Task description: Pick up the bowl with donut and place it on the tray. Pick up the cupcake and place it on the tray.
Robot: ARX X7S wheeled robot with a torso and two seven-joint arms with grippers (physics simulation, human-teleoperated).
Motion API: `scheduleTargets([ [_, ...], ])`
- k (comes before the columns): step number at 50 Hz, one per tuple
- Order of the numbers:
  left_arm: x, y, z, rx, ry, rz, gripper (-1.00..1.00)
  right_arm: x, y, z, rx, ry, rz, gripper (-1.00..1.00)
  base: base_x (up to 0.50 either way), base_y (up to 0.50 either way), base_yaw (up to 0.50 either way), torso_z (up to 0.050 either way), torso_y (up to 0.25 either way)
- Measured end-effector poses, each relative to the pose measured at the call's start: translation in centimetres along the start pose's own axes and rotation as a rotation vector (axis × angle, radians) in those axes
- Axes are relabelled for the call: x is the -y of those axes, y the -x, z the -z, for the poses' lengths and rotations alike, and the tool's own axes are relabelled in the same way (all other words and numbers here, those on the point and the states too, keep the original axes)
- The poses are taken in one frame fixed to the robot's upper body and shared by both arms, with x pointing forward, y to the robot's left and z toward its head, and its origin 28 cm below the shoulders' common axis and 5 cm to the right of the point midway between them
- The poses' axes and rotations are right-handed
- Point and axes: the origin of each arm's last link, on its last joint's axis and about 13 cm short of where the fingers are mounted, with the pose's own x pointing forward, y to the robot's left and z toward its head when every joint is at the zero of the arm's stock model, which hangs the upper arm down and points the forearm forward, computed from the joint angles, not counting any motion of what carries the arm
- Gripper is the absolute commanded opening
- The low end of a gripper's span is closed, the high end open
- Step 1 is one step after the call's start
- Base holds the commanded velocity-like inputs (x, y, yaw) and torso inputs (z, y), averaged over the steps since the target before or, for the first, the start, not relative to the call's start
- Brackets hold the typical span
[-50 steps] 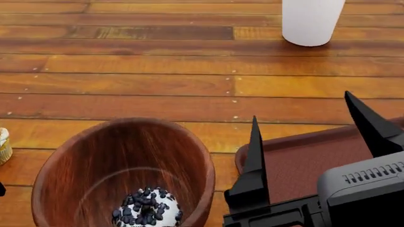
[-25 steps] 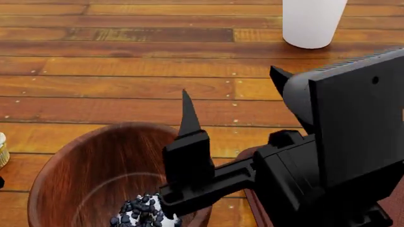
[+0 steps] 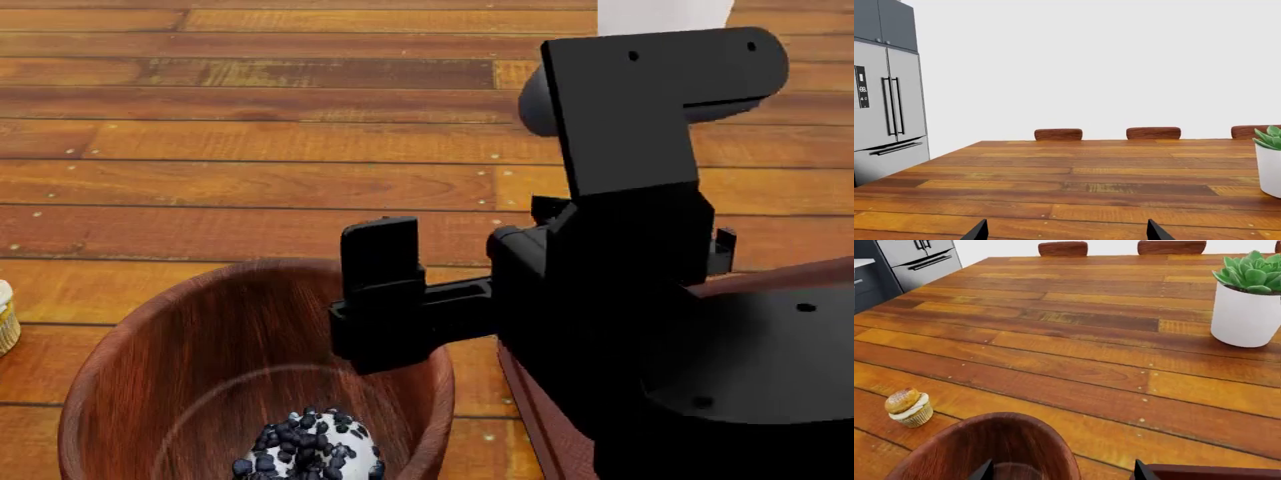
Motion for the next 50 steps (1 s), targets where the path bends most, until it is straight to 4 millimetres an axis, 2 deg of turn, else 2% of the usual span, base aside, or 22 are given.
scheduleTargets([
  [19, -0.1, 0.5, -0.2, -0.003, 0.006, -0.004, 1.0, -0.1, -2.3, 2.7, -0.2, -0.036, -0.02, 1.0, 0.0, 0.0, 0.0, 0.0, 0.0],
  [50, -0.3, 1.1, -0.5, -0.012, 0.01, -0.004, 1.0, 0.0, -3.9, 5.7, -0.329, -0.085, -0.014, 1.0, 0.0, 0.0, 0.0, 0.0, 0.0],
])
